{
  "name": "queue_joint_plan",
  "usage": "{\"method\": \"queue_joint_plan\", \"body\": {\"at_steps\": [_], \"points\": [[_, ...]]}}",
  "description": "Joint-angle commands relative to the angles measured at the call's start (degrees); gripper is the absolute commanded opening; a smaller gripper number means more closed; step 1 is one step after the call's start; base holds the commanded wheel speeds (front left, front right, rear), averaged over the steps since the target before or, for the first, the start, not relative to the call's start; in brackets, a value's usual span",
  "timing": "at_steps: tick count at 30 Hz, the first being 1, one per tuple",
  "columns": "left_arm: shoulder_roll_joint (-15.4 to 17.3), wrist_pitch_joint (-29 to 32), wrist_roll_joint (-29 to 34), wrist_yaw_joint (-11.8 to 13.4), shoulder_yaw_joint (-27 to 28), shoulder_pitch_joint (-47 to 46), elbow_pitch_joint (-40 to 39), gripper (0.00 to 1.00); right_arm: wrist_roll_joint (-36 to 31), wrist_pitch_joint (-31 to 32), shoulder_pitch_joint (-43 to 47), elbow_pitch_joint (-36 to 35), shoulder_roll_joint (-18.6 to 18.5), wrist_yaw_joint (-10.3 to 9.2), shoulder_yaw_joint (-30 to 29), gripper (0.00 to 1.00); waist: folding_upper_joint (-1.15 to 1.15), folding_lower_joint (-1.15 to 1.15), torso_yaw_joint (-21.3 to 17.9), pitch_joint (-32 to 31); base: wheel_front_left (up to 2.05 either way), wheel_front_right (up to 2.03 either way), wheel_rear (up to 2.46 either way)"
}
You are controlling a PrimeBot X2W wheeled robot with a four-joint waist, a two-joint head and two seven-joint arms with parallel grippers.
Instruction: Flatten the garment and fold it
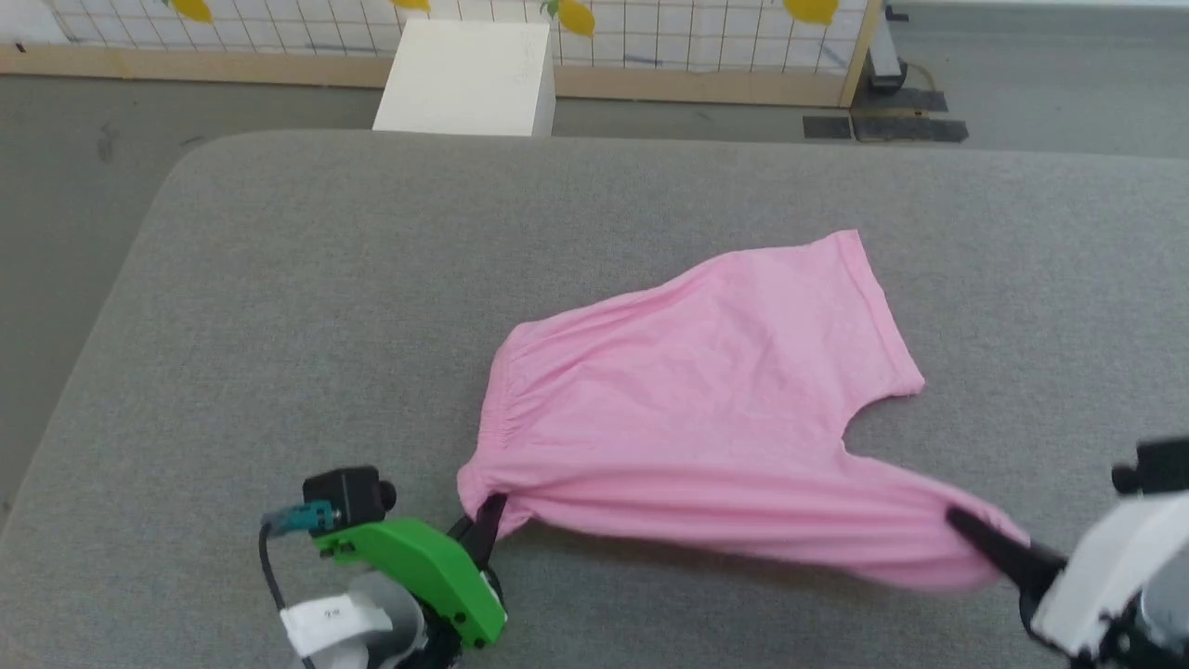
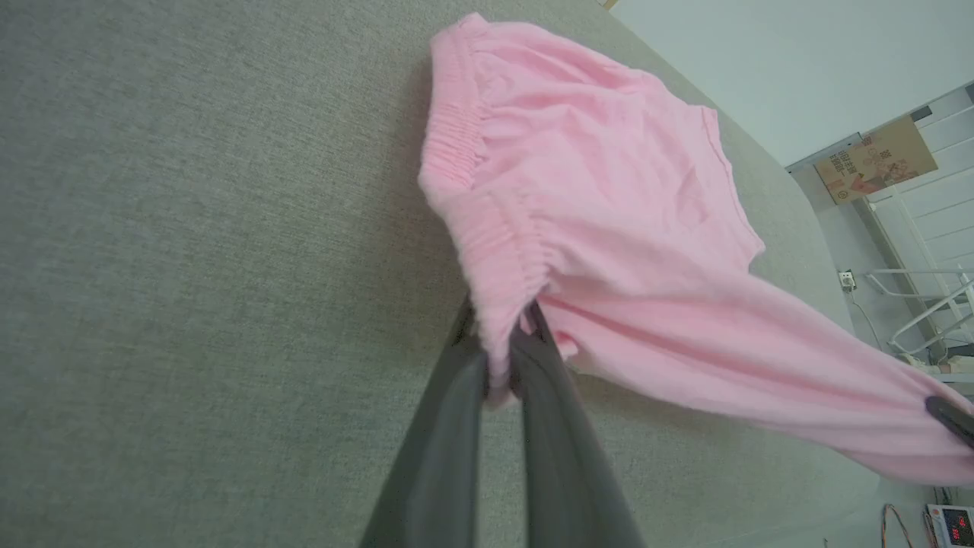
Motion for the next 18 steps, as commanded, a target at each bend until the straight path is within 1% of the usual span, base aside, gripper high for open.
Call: {"method": "queue_joint_plan", "body": {"at_steps": [1,5,9,13,18], "points": [[0.0,0.6,-0.7,0.5,0.3,-2.0,-0.1,0.0,-0.8,1.2,-3.3,0.6,0.1,-0.08,-0.2,0.0,0.0,0.01,-0.5,1.5,0.0,0.0,0.0],[-0.6,2.1,-1.0,0.4,0.3,-7.1,1.8,0.0,-2.4,4.1,-11.5,4.6,-0.7,-0.08,-0.4,0.0,0.0,0.01,-0.5,3.9,0.0,0.0,0.0],[-1.6,2.6,-1.5,-0.1,0.4,-12.6,5.1,0.0,-4.6,4.7,-19.6,9.7,-1.7,-0.08,-0.3,0.0,0.0,0.01,-0.2,6.7,0.0,0.0,0.0],[-2.3,2.2,-1.5,-0.5,0.7,-17.8,8.4,0.0,-7.1,3.1,-27.2,15.1,-2.2,-0.08,0.1,0.0,0.0,0.01,0.0,10.1,0.0,0.0,0.0],[-3.4,0.6,-1.7,-1.3,1.3,-23.9,11.1,0.0,-10.0,-0.8,-36.0,21.7,-2.9,-0.08,1.1,0.0,0.0,0.01,1.0,15.0,0.0,0.0,0.0]]}}
